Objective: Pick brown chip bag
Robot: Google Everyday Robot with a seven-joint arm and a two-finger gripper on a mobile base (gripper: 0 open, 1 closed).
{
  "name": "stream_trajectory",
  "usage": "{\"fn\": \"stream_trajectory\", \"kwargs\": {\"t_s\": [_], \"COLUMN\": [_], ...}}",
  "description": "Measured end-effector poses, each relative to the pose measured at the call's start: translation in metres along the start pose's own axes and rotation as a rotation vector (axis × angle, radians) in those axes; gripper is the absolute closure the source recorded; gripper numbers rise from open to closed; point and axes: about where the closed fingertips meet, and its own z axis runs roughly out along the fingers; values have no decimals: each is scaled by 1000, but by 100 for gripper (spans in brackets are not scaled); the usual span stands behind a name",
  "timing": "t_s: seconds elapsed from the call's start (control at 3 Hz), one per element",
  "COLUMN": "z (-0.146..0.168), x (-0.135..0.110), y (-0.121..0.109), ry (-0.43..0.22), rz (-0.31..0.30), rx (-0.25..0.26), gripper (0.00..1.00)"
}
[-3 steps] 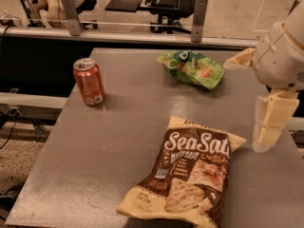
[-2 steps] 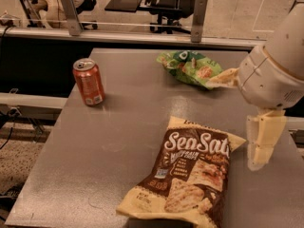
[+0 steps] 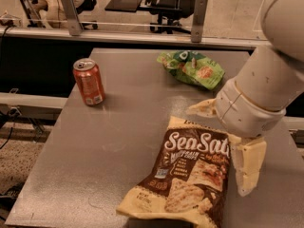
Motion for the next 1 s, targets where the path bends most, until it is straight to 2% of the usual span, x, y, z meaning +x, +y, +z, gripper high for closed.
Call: {"fn": "stream_trajectory", "kwargs": {"t_s": [0.33,0.67,1.0], "z": [17,26,29], "x": [-4,-6,-7], "y": [3,3,3], "ry": [23,34,37], "rz": [-18,-10,1], "rx": [-7,-6,-3], "gripper": [0,18,41]}}
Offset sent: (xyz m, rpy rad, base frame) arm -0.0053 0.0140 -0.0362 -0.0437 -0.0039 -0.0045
